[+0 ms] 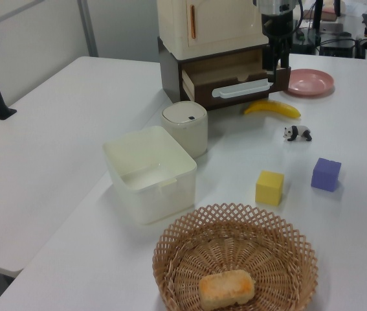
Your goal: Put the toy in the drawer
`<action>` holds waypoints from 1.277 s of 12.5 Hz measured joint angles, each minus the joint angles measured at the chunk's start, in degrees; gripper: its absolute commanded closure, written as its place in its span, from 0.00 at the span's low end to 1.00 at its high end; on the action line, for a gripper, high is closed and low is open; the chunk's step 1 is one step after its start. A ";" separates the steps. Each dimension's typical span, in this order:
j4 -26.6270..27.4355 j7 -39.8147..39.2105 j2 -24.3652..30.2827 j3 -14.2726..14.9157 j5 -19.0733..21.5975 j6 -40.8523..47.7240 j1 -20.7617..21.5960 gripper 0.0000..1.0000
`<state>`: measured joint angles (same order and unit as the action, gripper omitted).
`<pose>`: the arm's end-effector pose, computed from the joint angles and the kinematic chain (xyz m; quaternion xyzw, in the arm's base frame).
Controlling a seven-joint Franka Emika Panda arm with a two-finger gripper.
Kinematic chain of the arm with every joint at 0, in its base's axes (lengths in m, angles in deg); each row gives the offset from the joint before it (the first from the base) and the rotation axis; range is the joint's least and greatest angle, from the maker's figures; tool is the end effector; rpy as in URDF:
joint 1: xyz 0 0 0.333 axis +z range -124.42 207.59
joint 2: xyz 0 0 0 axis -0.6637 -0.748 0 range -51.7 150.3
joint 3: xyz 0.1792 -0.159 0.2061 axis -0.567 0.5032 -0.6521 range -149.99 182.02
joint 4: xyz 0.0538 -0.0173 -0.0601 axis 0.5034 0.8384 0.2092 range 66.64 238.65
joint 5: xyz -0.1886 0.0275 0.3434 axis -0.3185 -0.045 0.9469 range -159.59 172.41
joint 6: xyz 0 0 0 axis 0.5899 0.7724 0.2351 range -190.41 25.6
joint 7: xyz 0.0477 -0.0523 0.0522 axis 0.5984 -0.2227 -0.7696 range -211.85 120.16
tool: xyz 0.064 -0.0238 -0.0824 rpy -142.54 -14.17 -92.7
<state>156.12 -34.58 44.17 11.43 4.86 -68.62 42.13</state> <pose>0.5779 0.0473 0.5499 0.9975 -0.0520 -0.0450 0.0165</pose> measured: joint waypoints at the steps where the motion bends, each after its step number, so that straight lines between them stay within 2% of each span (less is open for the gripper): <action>1: 0.00 0.00 0.00 0.02 0.69 0.00 -0.07 0.00; 4: -0.67 -8.58 0.02 0.23 1.56 1.89 -1.14 0.00; 6: -1.61 -11.48 0.03 0.27 2.54 4.66 -1.76 0.00; 16: -1.90 -12.04 -0.69 0.05 2.65 4.57 -1.72 0.00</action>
<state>154.22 -46.61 43.48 11.48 7.50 -64.06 40.41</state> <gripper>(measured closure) 0.000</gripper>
